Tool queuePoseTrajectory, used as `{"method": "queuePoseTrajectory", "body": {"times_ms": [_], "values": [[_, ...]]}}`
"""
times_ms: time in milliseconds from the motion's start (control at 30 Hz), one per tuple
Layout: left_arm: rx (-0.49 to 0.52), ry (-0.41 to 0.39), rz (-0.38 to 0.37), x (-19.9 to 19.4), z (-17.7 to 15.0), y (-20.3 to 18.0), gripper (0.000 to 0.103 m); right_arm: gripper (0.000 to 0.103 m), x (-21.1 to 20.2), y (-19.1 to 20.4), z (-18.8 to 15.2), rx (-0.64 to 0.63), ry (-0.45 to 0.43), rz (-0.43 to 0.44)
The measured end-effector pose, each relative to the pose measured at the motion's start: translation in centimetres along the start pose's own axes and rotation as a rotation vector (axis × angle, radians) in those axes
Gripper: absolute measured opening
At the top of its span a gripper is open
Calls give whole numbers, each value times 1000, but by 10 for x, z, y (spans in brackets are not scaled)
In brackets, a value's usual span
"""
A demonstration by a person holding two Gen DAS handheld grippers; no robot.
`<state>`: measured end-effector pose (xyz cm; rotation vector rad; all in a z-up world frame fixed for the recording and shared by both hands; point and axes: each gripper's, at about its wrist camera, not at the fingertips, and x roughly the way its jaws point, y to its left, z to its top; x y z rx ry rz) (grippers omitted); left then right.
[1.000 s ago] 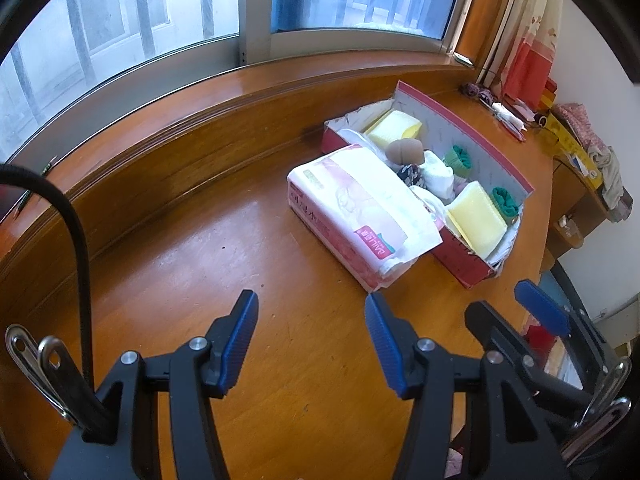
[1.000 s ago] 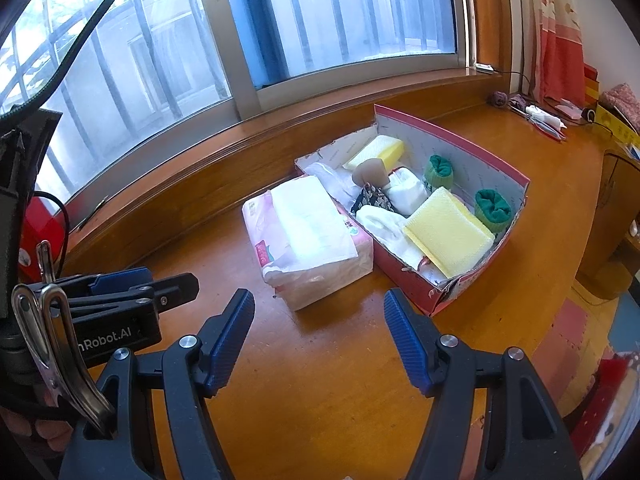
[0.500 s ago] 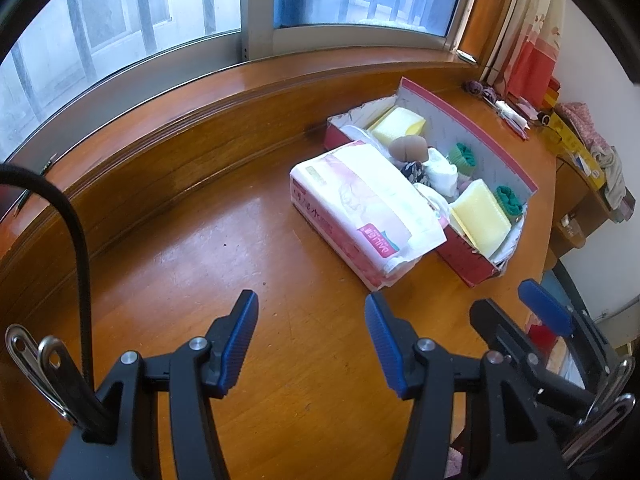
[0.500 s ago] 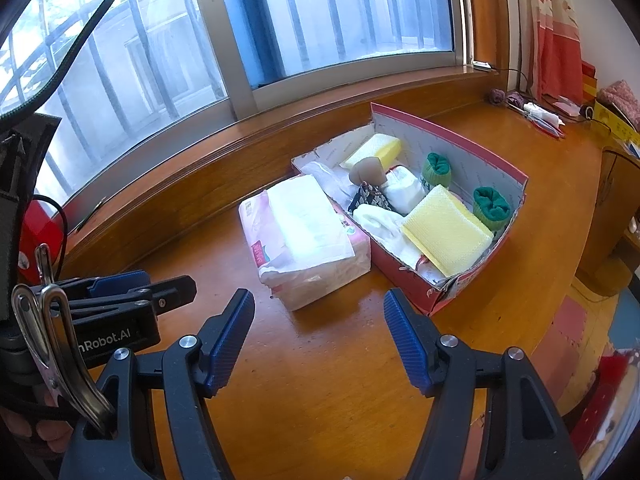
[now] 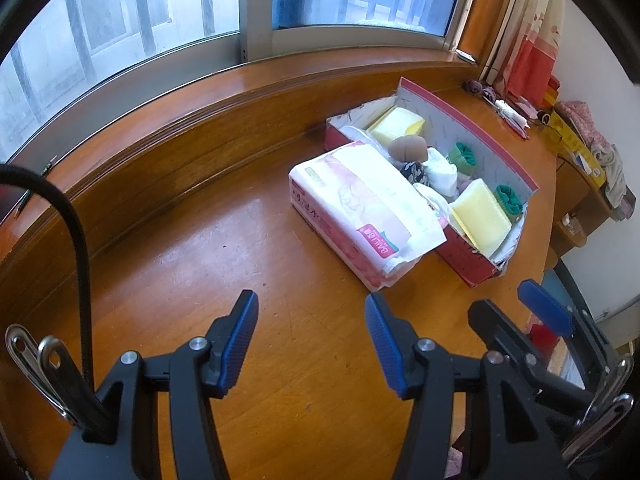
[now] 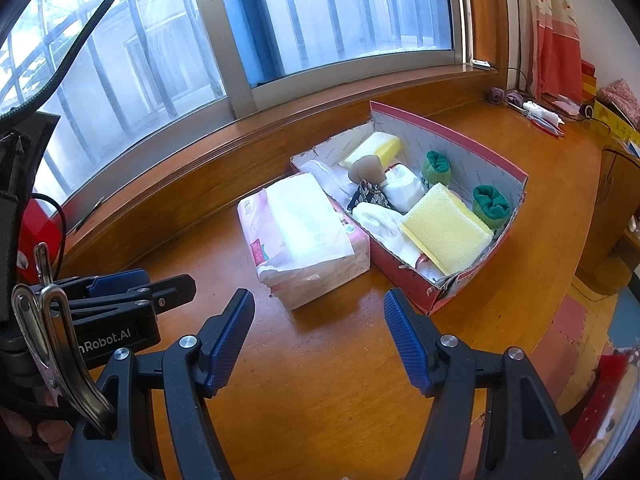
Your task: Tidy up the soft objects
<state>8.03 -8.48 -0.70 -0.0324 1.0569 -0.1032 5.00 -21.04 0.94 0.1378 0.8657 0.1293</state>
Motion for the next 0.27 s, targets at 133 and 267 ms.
{"method": "queuePoseTrajectory", "body": {"times_ms": [133,267], "values": [[4,-2,-3,-1,0,-1,59,69,0,0,-1,2,0,-1],[7,4,-1,0,0,-2,59,69,0,-1,-1,4,-2,-2]]}}
